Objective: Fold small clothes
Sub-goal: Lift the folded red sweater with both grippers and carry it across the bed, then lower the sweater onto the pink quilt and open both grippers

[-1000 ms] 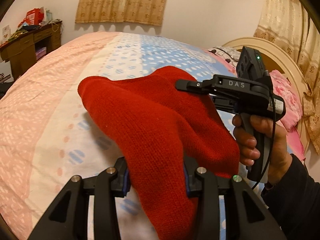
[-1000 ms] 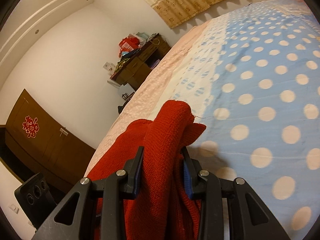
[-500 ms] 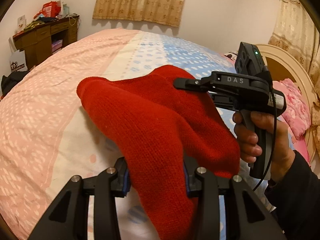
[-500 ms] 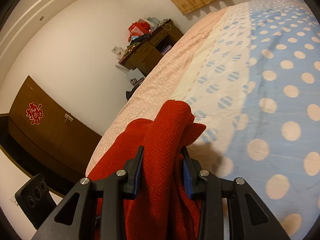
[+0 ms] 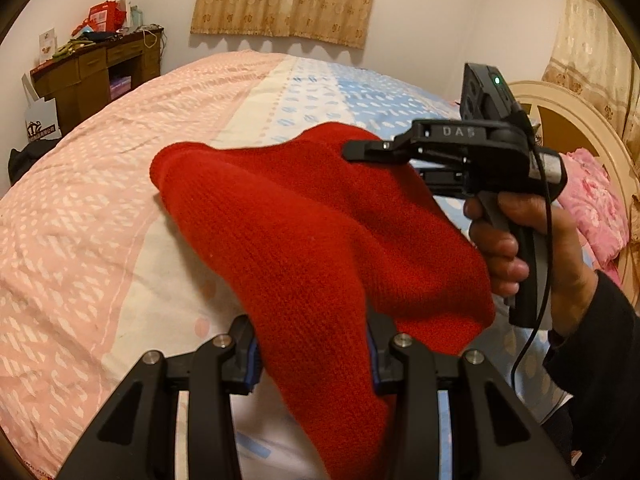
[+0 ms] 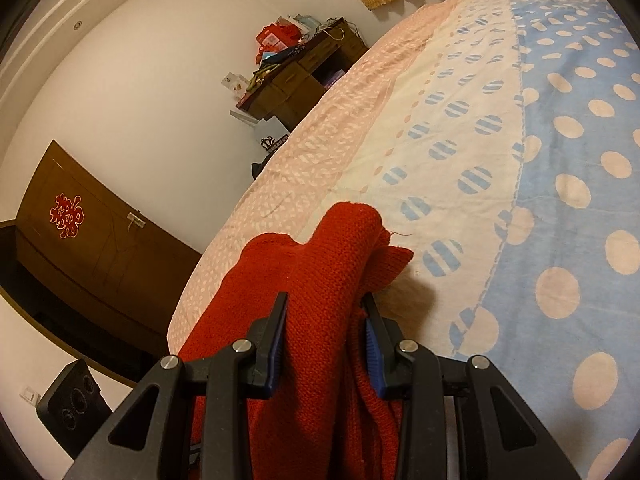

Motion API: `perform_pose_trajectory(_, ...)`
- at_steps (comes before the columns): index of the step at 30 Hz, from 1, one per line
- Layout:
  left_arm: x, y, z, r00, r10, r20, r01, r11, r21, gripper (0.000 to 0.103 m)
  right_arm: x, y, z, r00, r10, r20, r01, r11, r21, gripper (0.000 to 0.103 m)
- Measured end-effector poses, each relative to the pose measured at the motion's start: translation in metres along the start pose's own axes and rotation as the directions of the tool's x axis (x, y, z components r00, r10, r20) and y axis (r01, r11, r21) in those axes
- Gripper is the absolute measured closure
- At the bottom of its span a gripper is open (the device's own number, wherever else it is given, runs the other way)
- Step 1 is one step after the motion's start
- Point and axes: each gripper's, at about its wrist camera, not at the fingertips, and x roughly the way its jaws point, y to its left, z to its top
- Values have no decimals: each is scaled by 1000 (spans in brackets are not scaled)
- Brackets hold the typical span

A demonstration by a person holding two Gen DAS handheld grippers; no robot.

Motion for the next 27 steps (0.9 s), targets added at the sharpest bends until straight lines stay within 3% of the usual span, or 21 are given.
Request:
perform_pose_trajectory(21,3,15,-34,1000,-21,18,22,999,-49,62,22,-8,-3,999,-8,-42,9,1000,24,68)
perform_pose_trajectory(27,2,16,-40,1000,-13,13,14,998,-69,51,24,-10,-2,998,-46,-53,47,999,12,68)
